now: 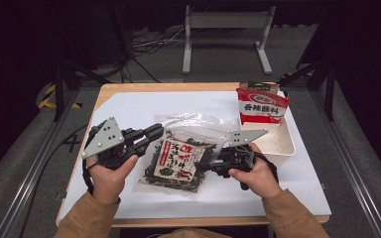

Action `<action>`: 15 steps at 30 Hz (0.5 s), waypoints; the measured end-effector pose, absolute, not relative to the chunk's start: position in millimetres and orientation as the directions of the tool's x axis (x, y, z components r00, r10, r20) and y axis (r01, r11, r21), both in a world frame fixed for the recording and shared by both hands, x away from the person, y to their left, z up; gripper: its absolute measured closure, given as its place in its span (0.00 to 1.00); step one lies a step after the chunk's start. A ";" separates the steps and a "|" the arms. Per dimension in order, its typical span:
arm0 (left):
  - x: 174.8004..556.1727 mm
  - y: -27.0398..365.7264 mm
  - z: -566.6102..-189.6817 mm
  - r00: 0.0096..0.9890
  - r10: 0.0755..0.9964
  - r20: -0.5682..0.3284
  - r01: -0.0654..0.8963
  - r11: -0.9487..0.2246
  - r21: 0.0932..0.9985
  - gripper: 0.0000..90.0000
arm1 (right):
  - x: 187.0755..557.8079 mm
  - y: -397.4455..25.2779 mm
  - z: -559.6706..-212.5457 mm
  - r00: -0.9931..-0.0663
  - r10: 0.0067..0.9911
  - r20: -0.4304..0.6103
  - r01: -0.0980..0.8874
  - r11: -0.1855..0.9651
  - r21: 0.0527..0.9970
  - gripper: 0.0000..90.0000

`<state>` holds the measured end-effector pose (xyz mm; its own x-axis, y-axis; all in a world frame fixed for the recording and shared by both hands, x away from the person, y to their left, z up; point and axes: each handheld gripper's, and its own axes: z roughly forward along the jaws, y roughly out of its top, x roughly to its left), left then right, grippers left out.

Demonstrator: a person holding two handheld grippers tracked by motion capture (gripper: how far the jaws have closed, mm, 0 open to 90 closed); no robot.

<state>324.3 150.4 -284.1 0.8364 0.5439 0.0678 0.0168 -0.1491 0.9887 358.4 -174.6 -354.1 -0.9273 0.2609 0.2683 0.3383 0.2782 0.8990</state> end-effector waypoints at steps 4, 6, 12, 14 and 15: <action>328.1 151.7 -286.2 0.841 0.538 0.054 0.031 -0.148 0.989 0.92 | 357.6 -176.2 -352.2 -0.922 0.265 0.282 0.355 0.289 0.889 0.80; 329.7 152.4 -287.1 0.844 0.534 0.042 0.039 -0.140 0.989 0.91 | 357.3 -177.9 -350.7 -0.918 0.269 0.292 0.366 0.291 0.884 0.80; 332.9 155.8 -287.6 0.854 0.521 0.006 0.070 -0.126 0.989 0.81 | 356.1 -186.2 -344.3 -0.912 0.287 0.293 0.378 0.309 0.873 0.80; 332.8 155.9 -287.7 0.858 0.513 -0.004 0.077 -0.121 0.990 0.74 | 355.6 -190.4 -341.1 -0.910 0.300 0.286 0.377 0.314 0.871 0.80; 332.4 156.0 -287.6 0.859 0.512 -0.007 0.079 -0.120 0.990 0.72 | 355.6 -191.9 -340.2 -0.909 0.307 0.282 0.377 0.317 0.870 0.80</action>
